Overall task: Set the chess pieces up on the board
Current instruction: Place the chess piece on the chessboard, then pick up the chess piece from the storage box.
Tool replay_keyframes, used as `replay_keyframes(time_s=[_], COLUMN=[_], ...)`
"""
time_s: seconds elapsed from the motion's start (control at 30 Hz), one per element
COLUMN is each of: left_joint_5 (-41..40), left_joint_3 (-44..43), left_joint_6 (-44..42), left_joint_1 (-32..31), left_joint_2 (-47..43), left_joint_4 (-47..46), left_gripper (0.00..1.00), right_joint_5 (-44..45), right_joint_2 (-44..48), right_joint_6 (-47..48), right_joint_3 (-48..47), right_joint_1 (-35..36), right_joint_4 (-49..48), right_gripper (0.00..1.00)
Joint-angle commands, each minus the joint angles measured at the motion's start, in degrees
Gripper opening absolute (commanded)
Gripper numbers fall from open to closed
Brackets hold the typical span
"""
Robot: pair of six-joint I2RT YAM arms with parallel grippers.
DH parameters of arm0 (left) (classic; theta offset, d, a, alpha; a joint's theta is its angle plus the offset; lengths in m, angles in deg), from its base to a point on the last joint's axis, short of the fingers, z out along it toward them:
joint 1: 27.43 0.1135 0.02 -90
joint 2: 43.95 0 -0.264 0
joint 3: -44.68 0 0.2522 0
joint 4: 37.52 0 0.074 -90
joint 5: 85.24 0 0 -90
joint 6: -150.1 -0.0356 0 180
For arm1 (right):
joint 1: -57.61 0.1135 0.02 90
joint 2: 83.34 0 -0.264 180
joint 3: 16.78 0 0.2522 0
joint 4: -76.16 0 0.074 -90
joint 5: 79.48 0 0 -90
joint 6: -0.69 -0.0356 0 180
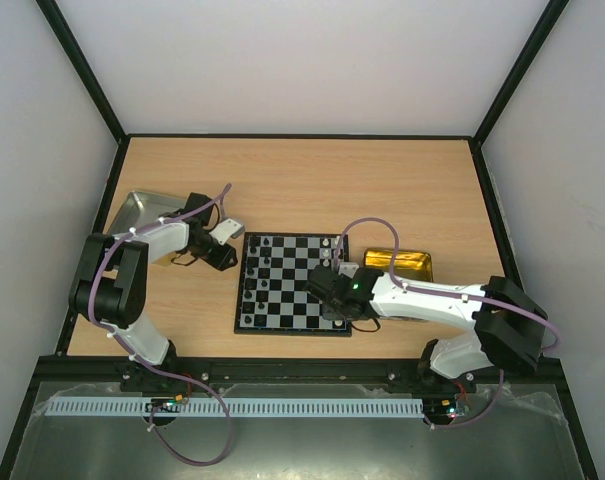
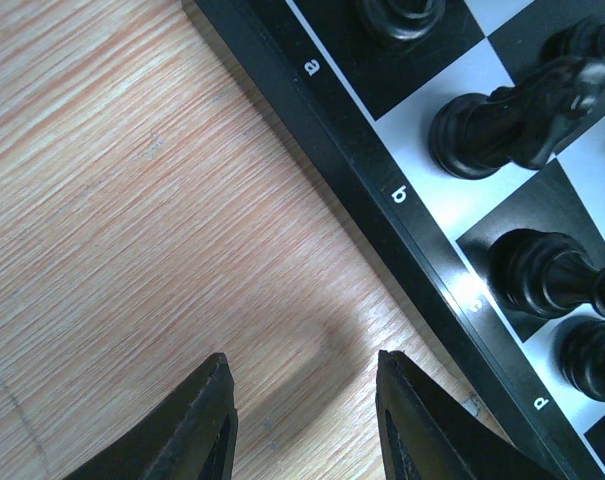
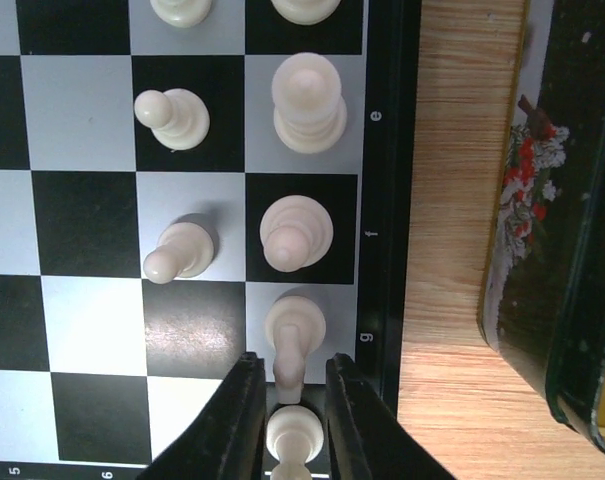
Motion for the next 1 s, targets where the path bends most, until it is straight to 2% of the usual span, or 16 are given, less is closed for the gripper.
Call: replay_keyframes(time_s=[0.0,0.27,0.47,0.53,0.7,0.97], left_joint_5=[-1.1,-1.1,-0.9,-0.8,-0.2,1.5], left_joint_3=[1.3,1.4,1.3,1.4,1.4,1.1], left_joint_6=[0.3,0.2,0.2,0.2,0.1,-0.4], left_joint_1=[0.3,0.3,0.3,0.4,0.4,0.3], left_joint_2=[-0.2,-0.1,0.1,0.2,0.0,0.4], left_joint_4=[2.6,2.6,2.8,2.8,2.8,3.3], left_gripper=[0.40,0.40,0.40,0.40,0.40,0.40], right_joint_5=[1.0,2.1,7.5,8.9,5.3,-2.3], right_joint_2=[-0.3,1.0,7.2,10.3,15.6,13.5], right_joint_6=[-0.2,0.0,-0.9,-0.2,5.2,13.8], right_joint_3=[-0.5,-3.6,-7.2,-7.1,-1.7,4.8], right_joint_1=[0.4,0.4,-0.8,-4.8,-22.0,-41.9], right_joint_4=[1.2,4.3,12.3,14.4,13.8,9.9], right_gripper=[0.18,0.20,0.23,0.23,0.23,0.24])
